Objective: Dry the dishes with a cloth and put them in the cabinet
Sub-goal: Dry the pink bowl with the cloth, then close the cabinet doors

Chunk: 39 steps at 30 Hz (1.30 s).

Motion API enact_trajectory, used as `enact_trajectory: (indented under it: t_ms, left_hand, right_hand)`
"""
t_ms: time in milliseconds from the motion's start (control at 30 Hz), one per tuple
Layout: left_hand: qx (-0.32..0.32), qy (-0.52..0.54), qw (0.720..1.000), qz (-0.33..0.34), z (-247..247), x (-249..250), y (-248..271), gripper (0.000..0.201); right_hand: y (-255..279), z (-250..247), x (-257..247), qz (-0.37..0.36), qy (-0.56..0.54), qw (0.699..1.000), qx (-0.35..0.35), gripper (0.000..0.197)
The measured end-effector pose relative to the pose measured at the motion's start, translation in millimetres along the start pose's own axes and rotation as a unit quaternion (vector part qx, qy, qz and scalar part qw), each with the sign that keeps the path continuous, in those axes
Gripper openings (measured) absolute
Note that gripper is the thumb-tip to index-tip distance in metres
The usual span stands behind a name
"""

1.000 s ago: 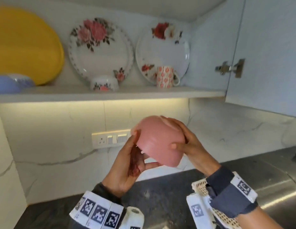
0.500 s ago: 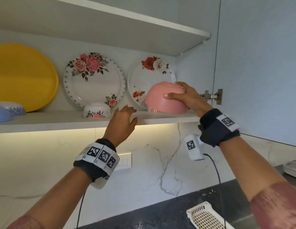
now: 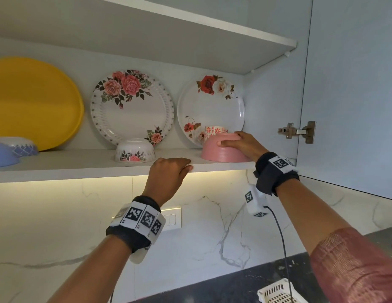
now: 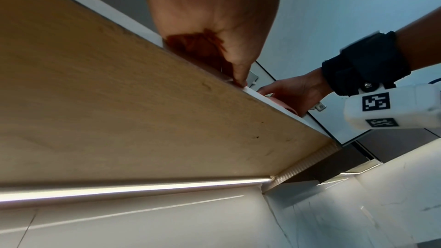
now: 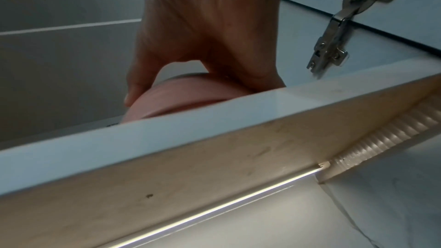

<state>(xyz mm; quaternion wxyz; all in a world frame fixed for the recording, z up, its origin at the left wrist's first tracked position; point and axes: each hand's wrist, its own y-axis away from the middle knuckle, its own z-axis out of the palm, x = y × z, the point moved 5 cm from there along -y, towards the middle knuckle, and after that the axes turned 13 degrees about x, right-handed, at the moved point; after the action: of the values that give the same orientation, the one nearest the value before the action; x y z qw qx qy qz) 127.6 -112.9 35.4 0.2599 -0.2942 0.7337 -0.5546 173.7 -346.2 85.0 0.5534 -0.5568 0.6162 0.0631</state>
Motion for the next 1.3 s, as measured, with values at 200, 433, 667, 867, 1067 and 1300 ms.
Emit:
enact_trajectory:
  t_ms: [200,433,667,867,1067,1300]
  left_hand:
    - [-0.018,-0.011,1.0,-0.001,4.9,-3.5,1.0,0.026]
    - [-0.028,-0.012,1.0,-0.007,6.9,-3.4,2.5,0.027]
    - [-0.037,-0.004,0.999,-0.002,8.1,-5.4,4.1,0.025]
    - [-0.093,-0.004,0.996,-0.005,8.1,-6.2,5.4,0.034]
    - [-0.101,0.126,0.985,-0.064,-7.7,-6.4,13.5,0.036]
    - [0.119,0.195,0.939,-0.256,-140.1,-9.6,82.9,0.028]
  right_hand:
    - [-7.6,4.7,11.5,0.002,-0.004,1.0,0.025,0.089]
    - [-7.4,5.9,16.8,0.007,-0.001,0.998,0.056,0.089]
    - [-3.2,4.2,16.0,0.006,0.029,0.997,0.077,0.095]
    - [17.3,7.6,11.1,-0.041,0.045,0.985,0.159,0.093]
    - [76.6,18.1,-2.4,-0.107,-0.066,0.967,0.221,0.06]
    - [160.8,20.1,-24.7,-0.249,-0.129,0.928,0.247,0.02]
